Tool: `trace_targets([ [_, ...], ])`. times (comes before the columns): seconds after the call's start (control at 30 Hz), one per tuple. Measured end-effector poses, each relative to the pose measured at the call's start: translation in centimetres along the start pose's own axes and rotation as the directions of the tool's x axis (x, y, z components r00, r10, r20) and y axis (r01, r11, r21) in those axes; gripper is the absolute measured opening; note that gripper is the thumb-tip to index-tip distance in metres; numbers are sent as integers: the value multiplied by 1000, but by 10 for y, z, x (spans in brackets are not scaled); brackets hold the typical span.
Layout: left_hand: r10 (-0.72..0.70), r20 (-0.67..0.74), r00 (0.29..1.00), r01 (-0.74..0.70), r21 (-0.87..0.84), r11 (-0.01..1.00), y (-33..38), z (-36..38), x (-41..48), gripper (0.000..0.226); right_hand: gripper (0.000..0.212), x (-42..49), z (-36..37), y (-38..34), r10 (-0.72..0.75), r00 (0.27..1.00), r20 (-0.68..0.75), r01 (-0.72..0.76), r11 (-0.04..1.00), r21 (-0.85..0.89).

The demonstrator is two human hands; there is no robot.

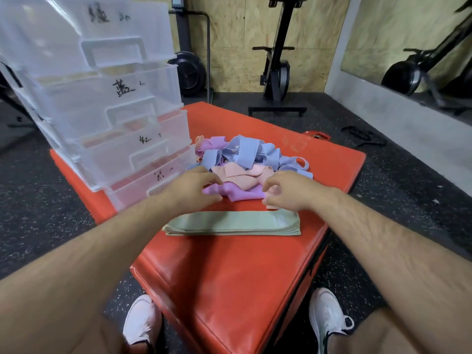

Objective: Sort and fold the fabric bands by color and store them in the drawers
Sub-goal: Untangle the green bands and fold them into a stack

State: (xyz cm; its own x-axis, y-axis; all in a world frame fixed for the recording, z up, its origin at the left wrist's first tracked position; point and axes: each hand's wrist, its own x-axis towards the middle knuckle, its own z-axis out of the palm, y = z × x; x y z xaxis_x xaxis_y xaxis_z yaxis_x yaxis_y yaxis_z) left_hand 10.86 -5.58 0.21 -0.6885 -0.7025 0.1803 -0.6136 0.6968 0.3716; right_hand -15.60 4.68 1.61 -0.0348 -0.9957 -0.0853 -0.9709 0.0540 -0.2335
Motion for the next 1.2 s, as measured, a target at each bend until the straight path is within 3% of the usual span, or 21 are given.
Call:
trace_targets([
  [0.1,-33,24,999,32,46,998,6,11,35,67,49,30,-1,-8,-5,999,-35,3,999,-54],
  [0.2,-129,136,982,102,194,976,12,21,63,76,83,55,-2,-17,-7,999,-43,5,998,-62],
  [0.3,-151,227,962,100,221,970,9,34,85,89,123,85,-4,-18,17,999,35,-14,997,-81],
  [0.37,-164,271,948,111,202,973,3,41,94,83,132,104,-3,-15,31,996,87,-22,995,-100],
  [0.43,-156,300,941,115,149,982,-3,44,102,71,123,120,3,-9,41,991,126,-31,997,-74],
  [0.57,-19,178,984,16,21,1000,-18,39,114,32,66,136,17,4,17,994,104,-19,999,26],
  [0.67,-10,93,996,12,-20,1000,-24,34,114,61,24,137,11,11,-12,1000,-15,14,990,140],
  [0.77,-20,-5,1000,20,-72,997,-27,32,114,84,32,133,-7,27,92,970,-224,-18,950,311],
  [0.9,-116,-83,990,114,-28,993,-20,31,115,84,41,123,-35,46,351,829,-436,-25,801,597],
  [1.1,-163,99,982,143,185,972,-14,46,109,74,23,111,-61,56,435,683,-587,144,708,691],
  [1.2,-145,49,988,132,207,969,-10,52,112,58,17,106,-66,57,464,630,-623,183,690,700],
])
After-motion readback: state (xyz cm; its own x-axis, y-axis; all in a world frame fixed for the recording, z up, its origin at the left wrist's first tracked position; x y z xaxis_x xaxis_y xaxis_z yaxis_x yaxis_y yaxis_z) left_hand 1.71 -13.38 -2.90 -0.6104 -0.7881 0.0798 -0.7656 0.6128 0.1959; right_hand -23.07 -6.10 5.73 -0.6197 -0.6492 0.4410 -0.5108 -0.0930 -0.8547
